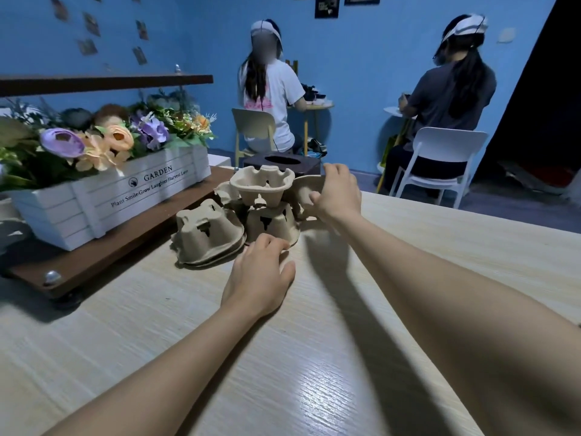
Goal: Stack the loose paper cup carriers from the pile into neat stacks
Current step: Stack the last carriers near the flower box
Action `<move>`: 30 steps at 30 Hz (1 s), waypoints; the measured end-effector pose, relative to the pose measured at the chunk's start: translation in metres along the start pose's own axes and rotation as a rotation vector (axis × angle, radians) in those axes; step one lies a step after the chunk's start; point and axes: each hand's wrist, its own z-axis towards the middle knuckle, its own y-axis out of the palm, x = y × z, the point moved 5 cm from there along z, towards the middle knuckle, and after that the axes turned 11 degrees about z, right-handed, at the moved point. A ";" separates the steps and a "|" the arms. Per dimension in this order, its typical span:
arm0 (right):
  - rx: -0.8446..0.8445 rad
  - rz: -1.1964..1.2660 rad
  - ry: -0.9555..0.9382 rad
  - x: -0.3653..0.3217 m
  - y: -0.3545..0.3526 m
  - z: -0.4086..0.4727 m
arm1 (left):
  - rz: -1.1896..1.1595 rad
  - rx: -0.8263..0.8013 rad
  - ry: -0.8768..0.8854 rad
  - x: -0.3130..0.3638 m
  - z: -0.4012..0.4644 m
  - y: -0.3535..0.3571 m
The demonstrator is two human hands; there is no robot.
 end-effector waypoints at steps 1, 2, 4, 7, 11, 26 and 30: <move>0.003 -0.032 -0.008 0.000 0.001 0.002 | -0.001 -0.001 0.000 0.000 0.000 0.000; 0.013 -0.056 -0.012 0.001 0.002 0.003 | -0.001 -0.002 -0.002 0.001 0.000 -0.001; 0.042 -0.073 -0.004 0.003 0.001 0.001 | 0.004 0.001 -0.002 0.000 0.000 -0.001; 0.056 -0.054 0.006 0.009 -0.004 -0.006 | 0.017 0.005 0.003 -0.001 0.001 0.000; 0.032 0.052 0.049 0.017 -0.013 -0.022 | 0.019 0.003 -0.003 -0.001 0.000 0.000; -0.052 0.156 -0.003 -0.007 -0.074 -0.113 | -0.382 0.208 -0.128 0.004 -0.007 -0.038; -0.087 0.211 -0.062 -0.023 -0.102 -0.139 | -0.693 0.031 -0.310 0.022 -0.007 -0.064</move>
